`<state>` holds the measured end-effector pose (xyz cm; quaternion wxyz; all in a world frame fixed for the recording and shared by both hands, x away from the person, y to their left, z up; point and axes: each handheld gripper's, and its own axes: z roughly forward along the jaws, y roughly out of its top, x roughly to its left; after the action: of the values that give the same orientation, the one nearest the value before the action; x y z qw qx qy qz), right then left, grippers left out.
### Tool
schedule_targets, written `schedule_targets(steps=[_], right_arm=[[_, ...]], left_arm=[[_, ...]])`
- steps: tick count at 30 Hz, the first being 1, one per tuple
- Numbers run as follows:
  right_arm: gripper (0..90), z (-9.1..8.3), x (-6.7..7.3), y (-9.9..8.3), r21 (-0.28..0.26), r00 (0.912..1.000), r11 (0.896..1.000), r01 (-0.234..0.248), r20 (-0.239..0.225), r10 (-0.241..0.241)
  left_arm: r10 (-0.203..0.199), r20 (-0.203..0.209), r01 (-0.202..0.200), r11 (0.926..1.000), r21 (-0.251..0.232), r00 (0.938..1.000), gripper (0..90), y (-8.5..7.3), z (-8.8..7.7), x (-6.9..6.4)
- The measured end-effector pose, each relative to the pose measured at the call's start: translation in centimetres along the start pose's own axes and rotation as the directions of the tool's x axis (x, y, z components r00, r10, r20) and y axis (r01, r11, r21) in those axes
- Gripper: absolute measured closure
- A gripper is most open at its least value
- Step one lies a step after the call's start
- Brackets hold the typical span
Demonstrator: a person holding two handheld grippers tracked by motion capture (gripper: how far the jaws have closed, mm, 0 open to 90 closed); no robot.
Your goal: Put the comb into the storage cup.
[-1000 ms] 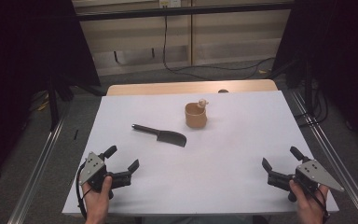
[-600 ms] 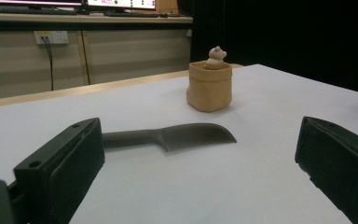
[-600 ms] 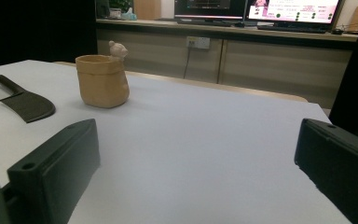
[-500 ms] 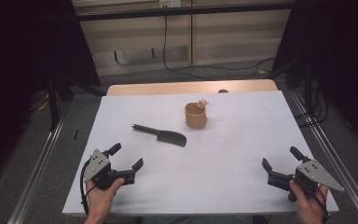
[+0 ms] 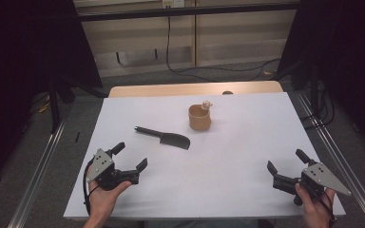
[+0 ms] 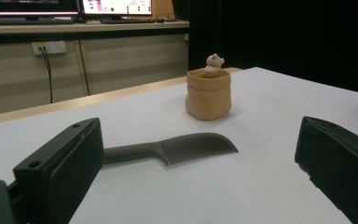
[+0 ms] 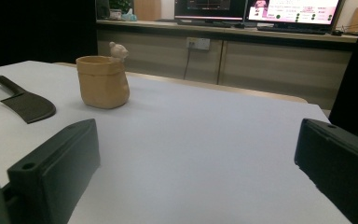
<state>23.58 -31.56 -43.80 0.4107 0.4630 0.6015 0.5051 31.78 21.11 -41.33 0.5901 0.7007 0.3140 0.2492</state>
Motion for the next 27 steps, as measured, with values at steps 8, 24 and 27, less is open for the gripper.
schedule_targets(steps=[8, 24, 27], right_arm=[[0.0, 0.0, 0.0, 0.0, -0.002, 1.0000, 1.000, -0.001, -0.001, 0.001], [0.0, 0.0, 0.0, 0.0, 0.001, 1.0000, 1.000, 0.001, 0.001, -0.001], [0.0, 0.0, 0.0, 0.0, 0.001, 1.0000, 1.000, 0.002, -0.001, -0.002]], left_arm=[[0.008, 0.006, -0.008, 0.9999, -0.010, 0.9999, 1.5, 0.6, 0.7, 0.3], [0.012, 0.017, -0.012, 0.9999, -0.004, 0.9998, 1.6, 1.4, 2.4, 1.2], [0.011, 0.017, -0.011, 0.9999, -0.006, 0.9998, 1.6, 1.6, 2.6, 1.3]])
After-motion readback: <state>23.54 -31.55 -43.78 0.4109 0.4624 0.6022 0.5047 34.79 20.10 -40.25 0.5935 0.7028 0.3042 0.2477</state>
